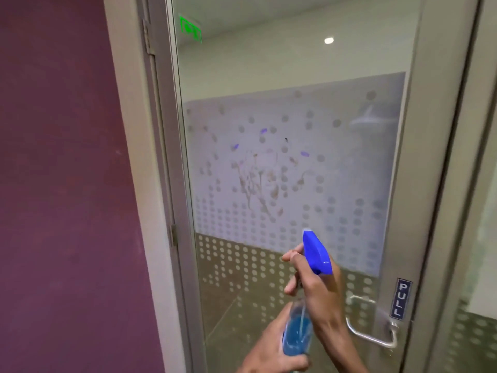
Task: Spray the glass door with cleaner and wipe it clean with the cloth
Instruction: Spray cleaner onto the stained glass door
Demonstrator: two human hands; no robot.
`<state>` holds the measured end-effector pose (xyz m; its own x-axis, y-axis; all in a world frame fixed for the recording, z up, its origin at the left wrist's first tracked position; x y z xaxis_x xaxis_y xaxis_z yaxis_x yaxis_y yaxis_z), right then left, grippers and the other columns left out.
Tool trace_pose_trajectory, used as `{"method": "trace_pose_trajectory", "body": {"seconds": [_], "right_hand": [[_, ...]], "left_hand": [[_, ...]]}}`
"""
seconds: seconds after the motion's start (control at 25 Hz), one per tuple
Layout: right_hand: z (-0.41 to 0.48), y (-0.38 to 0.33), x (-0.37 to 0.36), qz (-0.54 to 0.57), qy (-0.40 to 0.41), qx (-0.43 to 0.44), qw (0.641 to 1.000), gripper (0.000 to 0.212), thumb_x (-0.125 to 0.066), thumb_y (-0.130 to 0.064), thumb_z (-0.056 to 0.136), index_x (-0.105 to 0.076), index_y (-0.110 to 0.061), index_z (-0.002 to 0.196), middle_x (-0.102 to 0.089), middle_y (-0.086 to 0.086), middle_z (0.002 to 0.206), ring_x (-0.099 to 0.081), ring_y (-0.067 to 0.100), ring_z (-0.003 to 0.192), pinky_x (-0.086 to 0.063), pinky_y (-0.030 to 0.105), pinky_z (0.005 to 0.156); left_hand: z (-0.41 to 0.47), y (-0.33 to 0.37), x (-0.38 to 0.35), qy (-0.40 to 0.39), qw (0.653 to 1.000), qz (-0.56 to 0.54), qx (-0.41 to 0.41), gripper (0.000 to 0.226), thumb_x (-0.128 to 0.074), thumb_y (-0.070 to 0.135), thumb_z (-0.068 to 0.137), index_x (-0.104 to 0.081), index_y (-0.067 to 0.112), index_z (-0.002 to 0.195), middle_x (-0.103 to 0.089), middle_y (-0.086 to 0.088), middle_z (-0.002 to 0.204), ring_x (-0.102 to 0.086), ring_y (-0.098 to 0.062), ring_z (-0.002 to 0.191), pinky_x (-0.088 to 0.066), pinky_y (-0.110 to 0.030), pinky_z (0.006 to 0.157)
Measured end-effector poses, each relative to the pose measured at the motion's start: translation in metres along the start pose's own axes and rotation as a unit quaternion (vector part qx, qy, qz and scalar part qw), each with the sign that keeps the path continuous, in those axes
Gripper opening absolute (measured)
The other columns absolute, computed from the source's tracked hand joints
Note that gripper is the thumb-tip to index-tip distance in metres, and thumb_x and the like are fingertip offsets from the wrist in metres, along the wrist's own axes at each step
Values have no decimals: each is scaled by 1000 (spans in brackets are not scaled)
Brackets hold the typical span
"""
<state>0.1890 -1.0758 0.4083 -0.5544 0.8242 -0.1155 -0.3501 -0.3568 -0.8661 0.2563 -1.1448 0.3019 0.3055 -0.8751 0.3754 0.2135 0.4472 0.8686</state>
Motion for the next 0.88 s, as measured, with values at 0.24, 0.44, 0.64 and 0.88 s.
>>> {"method": "trace_pose_trajectory", "body": {"seconds": [0.24,0.44,0.64,0.88], "right_hand": [[73,13,-57,-17,77,21,997,10,-70,-25,90,-69,-17,83,-63,5,47,-63,16,43,-55,27,58],[108,21,-85,-35,134,48,989,14,-70,-24,92,-66,-25,79,-68,1,65,-70,14,51,-53,19,45],[138,20,-95,-123,189,67,972,18,-67,-39,85,-64,-22,84,-70,-1,75,-74,23,71,-64,45,58],[148,11,-97,-115,269,76,953,20,-63,-47,75,-66,-30,85,-76,5,82,-80,15,64,-57,27,48]], "left_hand": [[33,-41,83,200,979,39,11,71,-86,38,77,-54,46,140,-64,19,137,-60,-1,128,-50,-19,103],[62,-69,120,202,973,88,64,69,-85,46,68,-49,74,120,-68,41,107,-65,17,102,-51,-8,88],[99,-89,131,89,989,65,98,48,-78,51,75,-55,62,115,-71,21,115,-64,9,108,-49,-9,93],[132,-96,136,-8,995,72,65,40,-71,53,79,-48,58,111,-66,16,120,-61,-1,114,-47,-10,94]]}}
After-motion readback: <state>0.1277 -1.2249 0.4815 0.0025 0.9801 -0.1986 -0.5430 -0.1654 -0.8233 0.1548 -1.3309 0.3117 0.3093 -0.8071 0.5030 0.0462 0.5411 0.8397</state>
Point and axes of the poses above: each hand's wrist, its own z-axis towards the middle knuckle, its own x-axis out of the back of the hand, y = z × x, the point moved 7 cm from there along z, towards the middle knuckle
